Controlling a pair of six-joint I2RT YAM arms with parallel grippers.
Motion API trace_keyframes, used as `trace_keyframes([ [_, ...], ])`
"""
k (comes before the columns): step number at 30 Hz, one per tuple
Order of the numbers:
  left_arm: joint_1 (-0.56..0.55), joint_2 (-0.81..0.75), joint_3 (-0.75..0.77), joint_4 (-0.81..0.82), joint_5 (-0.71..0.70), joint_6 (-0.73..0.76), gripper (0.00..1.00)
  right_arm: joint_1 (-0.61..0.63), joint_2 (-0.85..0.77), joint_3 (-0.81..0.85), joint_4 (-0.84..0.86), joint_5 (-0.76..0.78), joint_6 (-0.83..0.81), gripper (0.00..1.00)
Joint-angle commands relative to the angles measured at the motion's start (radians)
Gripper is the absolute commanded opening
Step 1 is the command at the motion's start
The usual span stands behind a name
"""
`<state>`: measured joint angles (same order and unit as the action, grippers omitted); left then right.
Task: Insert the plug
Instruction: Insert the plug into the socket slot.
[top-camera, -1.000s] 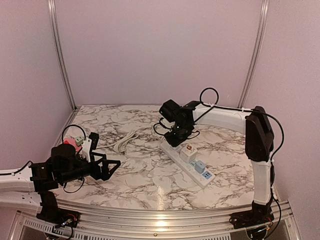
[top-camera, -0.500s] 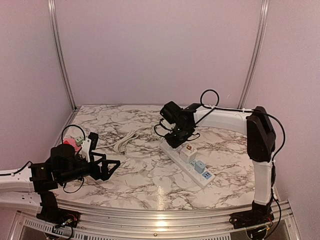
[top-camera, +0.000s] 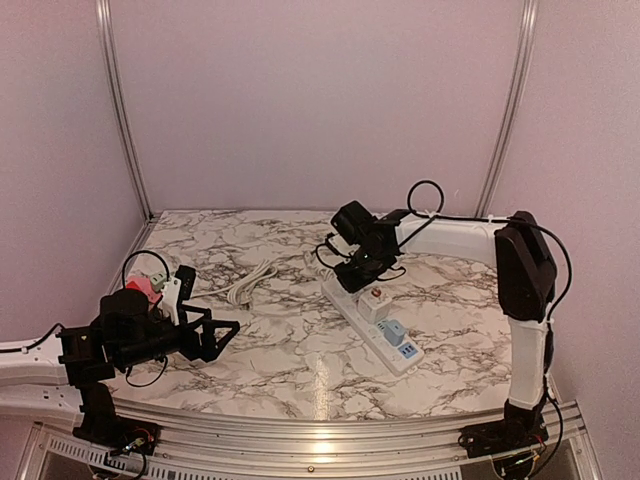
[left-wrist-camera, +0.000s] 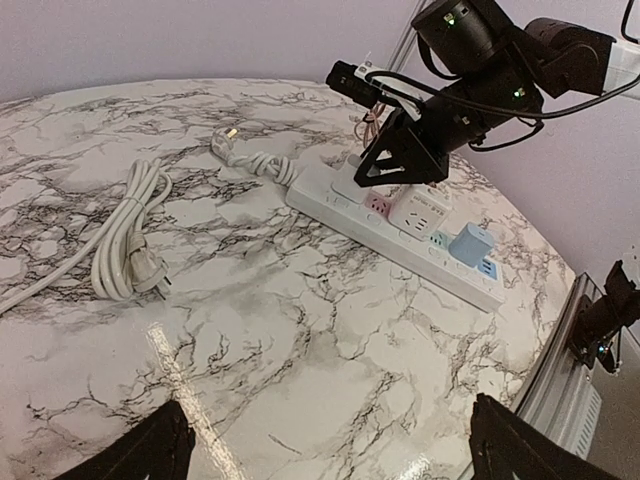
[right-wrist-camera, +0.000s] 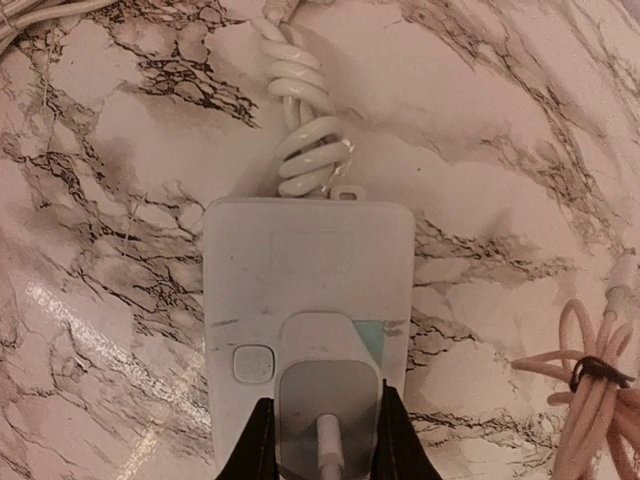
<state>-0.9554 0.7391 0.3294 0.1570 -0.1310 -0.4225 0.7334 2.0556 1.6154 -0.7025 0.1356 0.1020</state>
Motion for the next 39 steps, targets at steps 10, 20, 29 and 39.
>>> trace_keyframes([
  [10, 0.006, -0.011, 0.008, -0.017, -0.002, -0.014, 0.99, -0.032, 0.257, 0.045, -0.196, -0.043, 0.023, 0.00],
  [20, 0.005, -0.015, 0.019, -0.021, -0.004, -0.008, 0.99, -0.025, 0.174, 0.067, -0.187, -0.208, 0.166, 0.00],
  [29, 0.005, -0.009, 0.026, -0.020, 0.003, -0.012, 0.99, -0.024, 0.156, 0.167, -0.270, -0.153, 0.187, 0.14],
  [39, 0.006, -0.005, 0.020, -0.012, 0.007, -0.024, 0.99, -0.024, 0.113, 0.268, -0.341, -0.143, 0.192, 0.25],
])
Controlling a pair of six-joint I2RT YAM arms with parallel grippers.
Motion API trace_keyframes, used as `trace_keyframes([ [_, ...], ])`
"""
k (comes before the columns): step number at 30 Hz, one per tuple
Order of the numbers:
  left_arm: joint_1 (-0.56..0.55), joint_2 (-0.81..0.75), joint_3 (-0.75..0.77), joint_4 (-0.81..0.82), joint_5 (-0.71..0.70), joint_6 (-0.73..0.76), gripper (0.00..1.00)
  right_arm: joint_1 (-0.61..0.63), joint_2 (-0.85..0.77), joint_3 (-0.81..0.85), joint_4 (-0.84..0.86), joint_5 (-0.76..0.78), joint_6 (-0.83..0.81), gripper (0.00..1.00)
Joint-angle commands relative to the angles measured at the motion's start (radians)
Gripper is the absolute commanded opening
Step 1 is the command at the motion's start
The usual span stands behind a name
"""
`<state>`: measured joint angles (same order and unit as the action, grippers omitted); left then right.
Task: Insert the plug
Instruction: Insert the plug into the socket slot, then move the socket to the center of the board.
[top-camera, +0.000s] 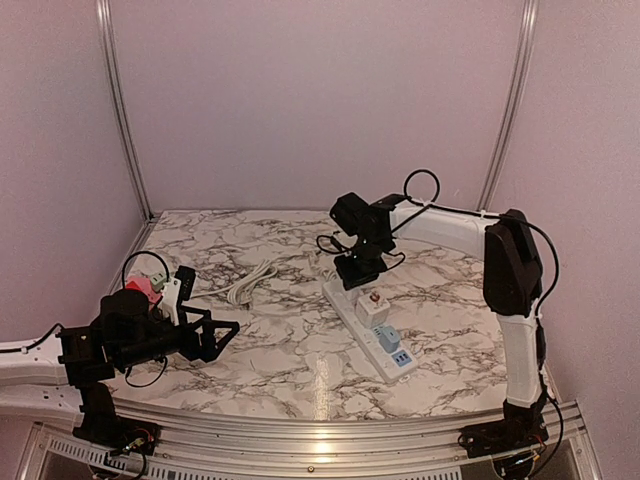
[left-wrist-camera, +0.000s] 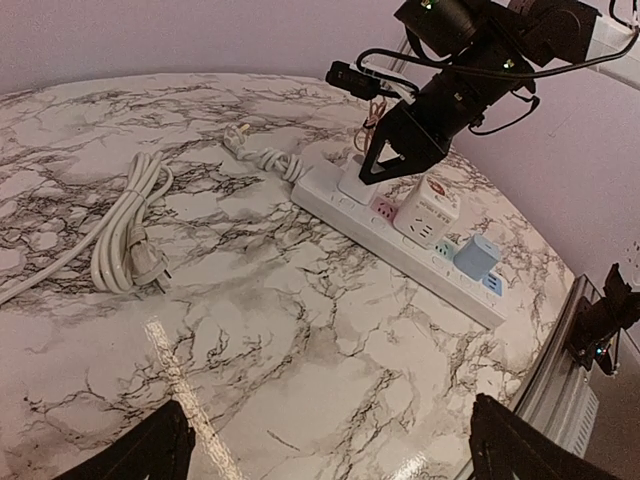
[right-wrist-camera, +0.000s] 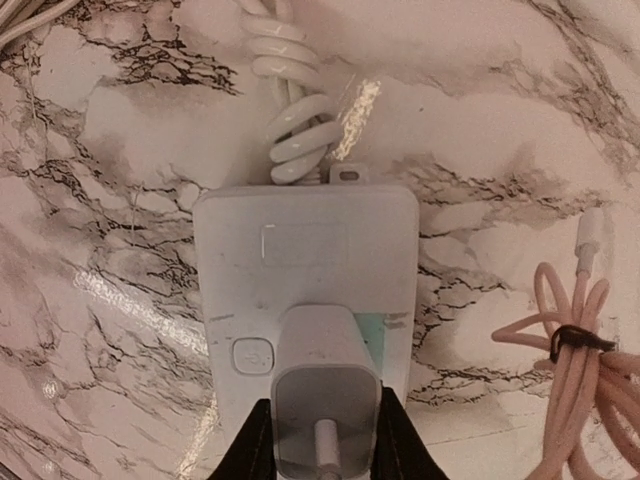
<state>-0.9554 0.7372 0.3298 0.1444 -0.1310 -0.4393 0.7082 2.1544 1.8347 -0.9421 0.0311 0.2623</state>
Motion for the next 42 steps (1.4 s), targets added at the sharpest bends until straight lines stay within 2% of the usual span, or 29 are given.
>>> trace_keyframes([
  [1, 0.006, 0.000, 0.020, 0.004, 0.008, -0.008, 0.99, 0.002, 0.012, 0.054, -0.108, -0.040, 0.033, 0.26],
  [4, 0.006, 0.006, 0.017, 0.015, 0.010, -0.013, 0.99, 0.002, 0.001, 0.060, -0.123, -0.040, 0.034, 0.31],
  [9, 0.005, 0.016, 0.009, 0.029, 0.014, -0.018, 0.99, 0.002, -0.024, 0.050, -0.127, -0.035, 0.038, 0.34],
  [18, 0.006, 0.014, -0.002, 0.034, 0.012, -0.019, 0.99, 0.001, -0.113, 0.049, -0.132, -0.007, 0.059, 0.35],
  [26, 0.006, 0.011, -0.010, 0.038, 0.010, -0.021, 0.99, 0.001, -0.201, -0.033, -0.126, 0.070, 0.100, 0.34],
  [36, 0.005, -0.051, -0.029, 0.008, 0.000, -0.014, 0.99, -0.061, -0.473, -0.443, -0.006, 0.238, 0.226, 0.33],
  [42, 0.006, -0.053, -0.034, 0.019, 0.011, -0.025, 0.99, -0.111, -0.541, -0.647, 0.111, 0.220, 0.244, 0.31],
])
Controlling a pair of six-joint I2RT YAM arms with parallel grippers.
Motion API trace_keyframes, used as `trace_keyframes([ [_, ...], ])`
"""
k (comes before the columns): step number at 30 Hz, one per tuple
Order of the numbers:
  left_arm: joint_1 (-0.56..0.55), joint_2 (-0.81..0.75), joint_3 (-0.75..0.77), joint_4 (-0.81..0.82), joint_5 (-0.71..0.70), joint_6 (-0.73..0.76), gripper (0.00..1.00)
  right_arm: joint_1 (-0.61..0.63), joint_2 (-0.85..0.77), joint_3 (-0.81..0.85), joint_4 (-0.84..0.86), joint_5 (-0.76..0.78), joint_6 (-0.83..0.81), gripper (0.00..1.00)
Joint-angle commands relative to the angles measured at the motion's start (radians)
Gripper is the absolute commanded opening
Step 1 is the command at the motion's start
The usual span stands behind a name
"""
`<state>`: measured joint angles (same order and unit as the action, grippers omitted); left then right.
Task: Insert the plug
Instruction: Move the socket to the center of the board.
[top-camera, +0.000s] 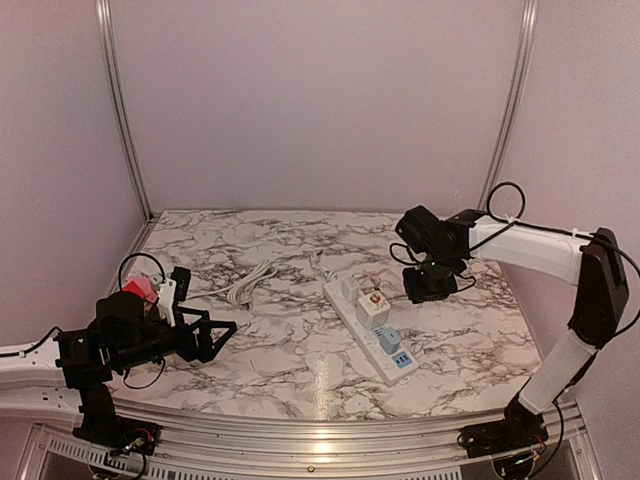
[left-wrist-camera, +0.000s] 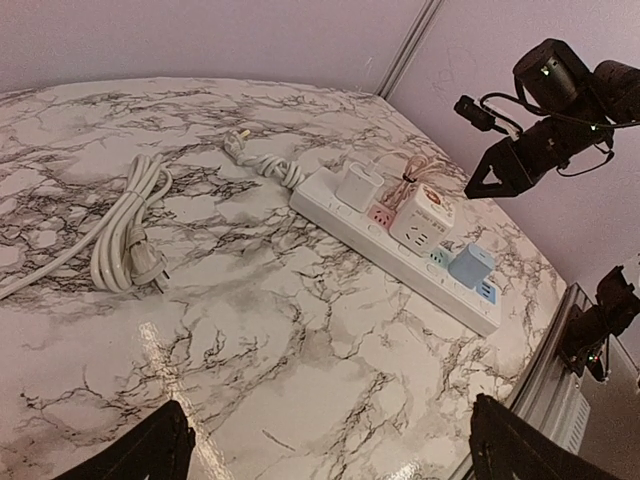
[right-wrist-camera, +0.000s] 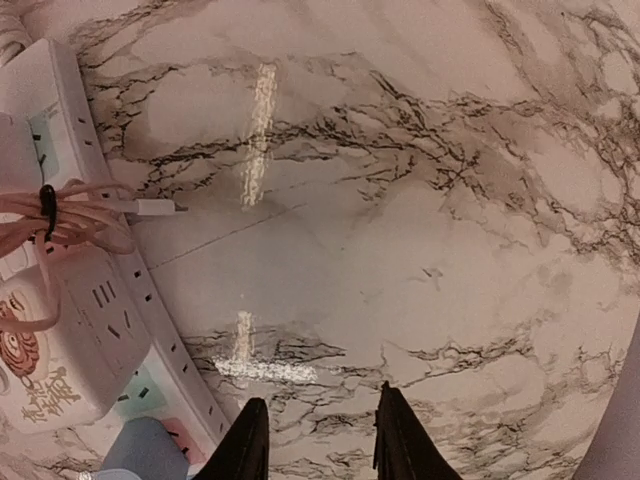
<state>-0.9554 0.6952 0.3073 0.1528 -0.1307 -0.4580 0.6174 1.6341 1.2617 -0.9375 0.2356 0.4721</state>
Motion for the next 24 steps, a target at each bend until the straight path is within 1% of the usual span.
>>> trace_keyframes([
  [1, 0.005, -0.012, -0.011, 0.011, 0.012, -0.008, 0.99, -0.021, -0.018, -0.094, 0.125, 0.007, 0.033, 0.31],
  [6, 0.006, -0.027, -0.016, 0.002, 0.015, -0.011, 0.99, -0.021, 0.009, -0.145, 0.229, -0.049, 0.019, 0.29],
  [15, 0.006, -0.080, -0.023, -0.040, 0.001, -0.017, 0.99, -0.007, 0.152, -0.094, 0.304, -0.079, -0.026, 0.26],
  [18, 0.006, -0.091, -0.024, -0.051, -0.006, -0.019, 0.99, 0.033, 0.190, -0.069, 0.315, -0.089, -0.027, 0.26],
  [24, 0.006, -0.091, -0.016, -0.058, -0.012, -0.021, 0.99, 0.161, 0.233, -0.038, 0.340, -0.099, -0.001, 0.26],
])
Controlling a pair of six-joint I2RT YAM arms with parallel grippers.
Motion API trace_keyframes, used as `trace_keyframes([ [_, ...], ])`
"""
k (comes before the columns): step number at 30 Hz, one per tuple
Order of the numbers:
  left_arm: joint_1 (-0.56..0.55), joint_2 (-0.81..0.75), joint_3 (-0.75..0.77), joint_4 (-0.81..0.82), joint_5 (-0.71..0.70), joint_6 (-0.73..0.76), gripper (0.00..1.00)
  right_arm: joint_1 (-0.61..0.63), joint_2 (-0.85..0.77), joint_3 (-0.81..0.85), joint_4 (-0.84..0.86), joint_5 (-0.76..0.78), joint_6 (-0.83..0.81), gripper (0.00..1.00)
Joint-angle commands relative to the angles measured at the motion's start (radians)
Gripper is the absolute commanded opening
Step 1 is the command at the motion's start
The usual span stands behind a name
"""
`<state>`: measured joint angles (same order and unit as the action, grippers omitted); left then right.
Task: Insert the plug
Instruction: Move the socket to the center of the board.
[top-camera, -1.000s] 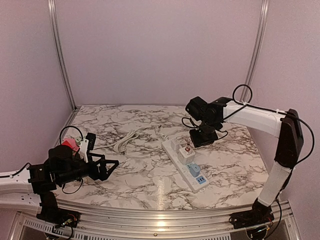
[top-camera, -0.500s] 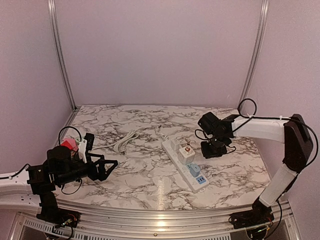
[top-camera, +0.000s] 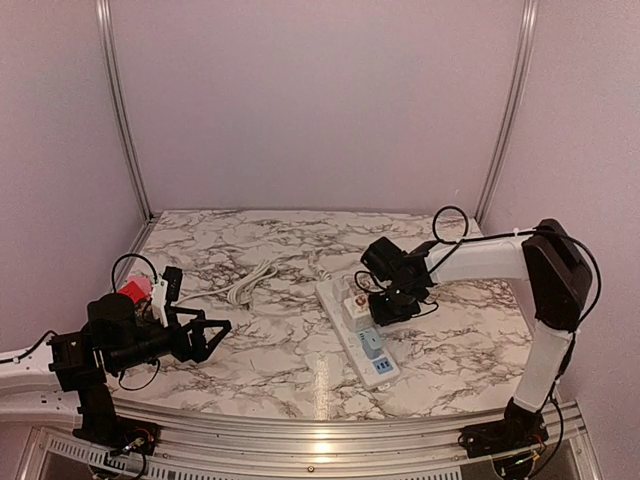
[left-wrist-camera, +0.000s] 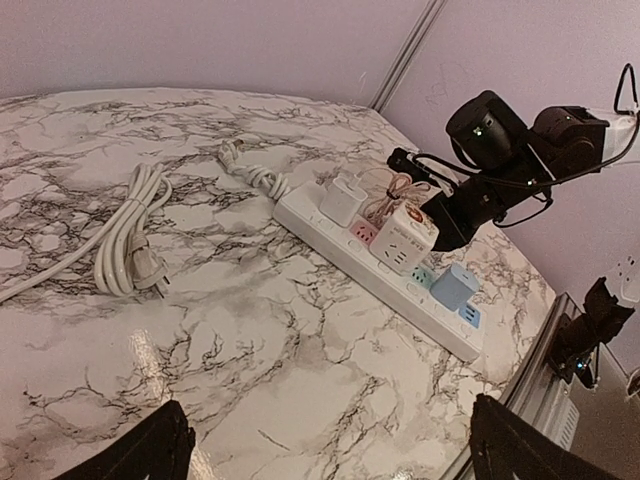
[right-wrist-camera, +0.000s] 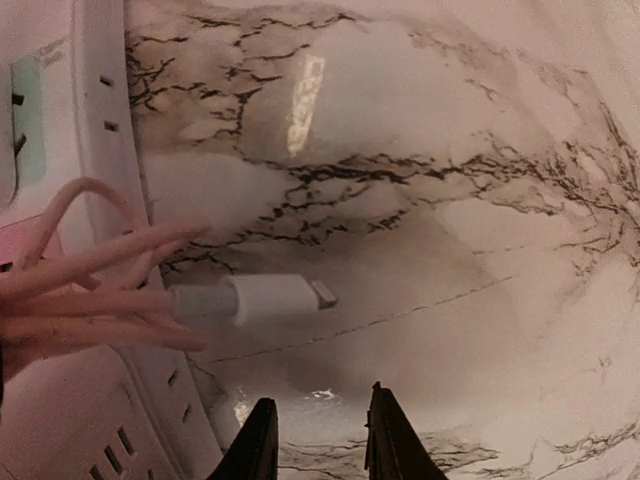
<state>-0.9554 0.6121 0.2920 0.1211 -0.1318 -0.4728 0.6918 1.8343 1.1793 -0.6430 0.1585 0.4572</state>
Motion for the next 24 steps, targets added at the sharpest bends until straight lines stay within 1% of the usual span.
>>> trace_keyframes([
  [1, 0.006, -0.002, 0.001, -0.025, -0.011, -0.005, 0.99, 0.106, 0.040, 0.052, 0.054, -0.022, 0.022, 0.25],
  [5, 0.005, 0.029, 0.011, -0.008, -0.006, -0.009, 0.99, 0.169, 0.086, 0.084, 0.082, -0.035, 0.053, 0.25],
  [10, 0.006, 0.073, 0.015, 0.023, 0.005, -0.027, 0.99, 0.250, 0.157, 0.170, 0.080, -0.027, 0.080, 0.25],
  [15, 0.005, 0.120, 0.022, 0.029, 0.023, -0.037, 0.99, 0.304, 0.203, 0.237, 0.108, -0.037, 0.092, 0.25],
  [19, 0.003, 0.137, 0.018, 0.043, 0.030, -0.047, 0.99, 0.331, 0.270, 0.343, 0.103, -0.050, 0.096, 0.25],
  [21, 0.003, 0.143, 0.018, 0.048, 0.034, -0.052, 0.99, 0.345, 0.315, 0.423, 0.095, -0.059, 0.094, 0.25],
  [24, 0.004, 0.149, 0.021, 0.044, 0.034, -0.050, 0.99, 0.369, 0.375, 0.513, 0.053, -0.060, 0.096, 0.25],
])
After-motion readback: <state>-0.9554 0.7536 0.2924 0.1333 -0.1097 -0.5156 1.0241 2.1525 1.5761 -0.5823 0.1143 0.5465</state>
